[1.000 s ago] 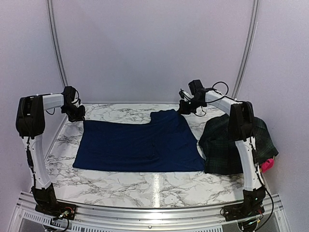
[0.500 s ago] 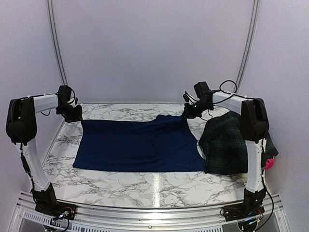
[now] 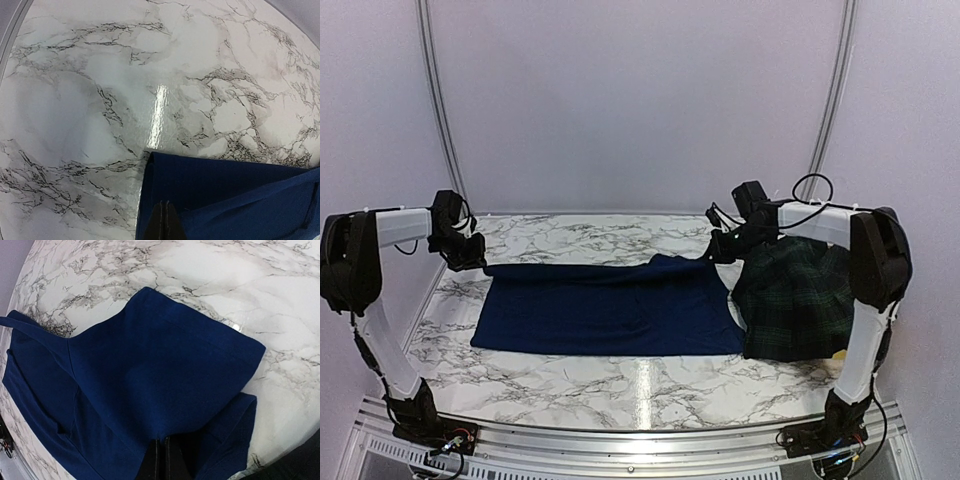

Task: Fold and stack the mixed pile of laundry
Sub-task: Fold the 1/3-folded T-shirt at the center of the board, then adjust the 1/3-folded T-shirt at the center of the board.

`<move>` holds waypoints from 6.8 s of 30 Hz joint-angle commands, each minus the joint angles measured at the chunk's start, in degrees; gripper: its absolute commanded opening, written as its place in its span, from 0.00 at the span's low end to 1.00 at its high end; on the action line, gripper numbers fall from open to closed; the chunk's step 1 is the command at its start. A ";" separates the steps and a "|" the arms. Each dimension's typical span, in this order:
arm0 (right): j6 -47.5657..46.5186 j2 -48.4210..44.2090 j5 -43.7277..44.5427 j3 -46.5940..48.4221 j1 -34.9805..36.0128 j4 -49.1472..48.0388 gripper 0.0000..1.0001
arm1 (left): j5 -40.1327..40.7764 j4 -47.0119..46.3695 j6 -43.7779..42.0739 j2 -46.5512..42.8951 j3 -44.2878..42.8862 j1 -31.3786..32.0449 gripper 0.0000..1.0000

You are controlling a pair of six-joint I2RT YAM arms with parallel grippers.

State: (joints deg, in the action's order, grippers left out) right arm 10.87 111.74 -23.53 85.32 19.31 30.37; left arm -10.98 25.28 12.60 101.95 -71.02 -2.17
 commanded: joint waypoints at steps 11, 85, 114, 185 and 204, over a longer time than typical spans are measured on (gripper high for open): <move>1.64 0.00 1.49 -10.50 2.70 -5.11 0.00 | 1.48 -0.81 -0.19 4.61 3.60 -0.29 0.00; -3.25 -0.54 2.66 -10.33 3.71 3.54 0.00 | 9.00 4.23 0.22 2.52 6.37 -0.90 0.00; -3.46 7.30 3.58 9.62 -1.27 8.57 0.43 | -4.46 4.98 -1.85 5.63 -8.18 1.22 0.59; -3.74 9.01 5.13 13.68 -3.16 9.87 0.26 | -12.30 -4.45 17.90 53.97 -61.69 39.27 0.27; -3.70 13.28 1.72 13.83 -2.80 9.50 0.20 | -12.77 -4.40 17.55 53.97 -61.34 38.66 0.26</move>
State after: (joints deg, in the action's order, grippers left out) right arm 7.29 123.00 -20.86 96.95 16.58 40.32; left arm -23.68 19.27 30.59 153.73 -132.16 37.06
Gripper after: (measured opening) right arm 0.203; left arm 0.264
